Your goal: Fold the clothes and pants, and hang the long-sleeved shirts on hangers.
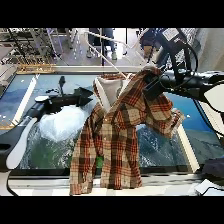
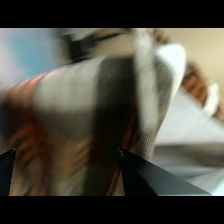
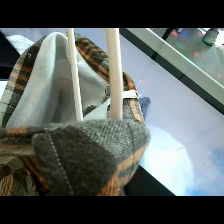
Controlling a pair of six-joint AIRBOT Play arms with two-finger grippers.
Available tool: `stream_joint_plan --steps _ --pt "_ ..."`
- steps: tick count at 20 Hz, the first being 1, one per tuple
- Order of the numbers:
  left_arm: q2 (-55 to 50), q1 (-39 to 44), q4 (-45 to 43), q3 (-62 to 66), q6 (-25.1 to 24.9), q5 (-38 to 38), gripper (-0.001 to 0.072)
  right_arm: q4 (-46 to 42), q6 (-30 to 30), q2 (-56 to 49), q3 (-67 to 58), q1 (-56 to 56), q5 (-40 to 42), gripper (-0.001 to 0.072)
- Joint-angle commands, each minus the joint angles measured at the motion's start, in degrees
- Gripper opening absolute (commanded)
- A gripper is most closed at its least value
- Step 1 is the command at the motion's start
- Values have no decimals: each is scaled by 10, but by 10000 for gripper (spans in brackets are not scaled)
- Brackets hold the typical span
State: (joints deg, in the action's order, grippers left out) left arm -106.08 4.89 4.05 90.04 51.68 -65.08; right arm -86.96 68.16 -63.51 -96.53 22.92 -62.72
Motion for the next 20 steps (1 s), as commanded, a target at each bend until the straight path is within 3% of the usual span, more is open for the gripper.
stream_joint_plan --steps 1,4,5,9,17,18,20 --pt "-40 38 135 56 -83 -1 717 13 15 9 0 0 -24 51" --pt "-39 31 246 59 -123 -32 712 -8 33 9 0 0 -35 51" --pt "-39 21 241 59 -120 -48 711 -12 33 9 0 0 -37 51" --pt "-39 -7 169 59 -28 -59 709 -14 32 9 0 0 -37 52" --pt "-40 50 124 59 -24 -28 695 -13 32 9 0 0 -33 52" --pt "-40 59 129 59 -24 -16 639 -13 32 9 0 0 -34 52" --pt "-40 71 136 59 -47 11 129 -13 32 9 0 0 -40 52"
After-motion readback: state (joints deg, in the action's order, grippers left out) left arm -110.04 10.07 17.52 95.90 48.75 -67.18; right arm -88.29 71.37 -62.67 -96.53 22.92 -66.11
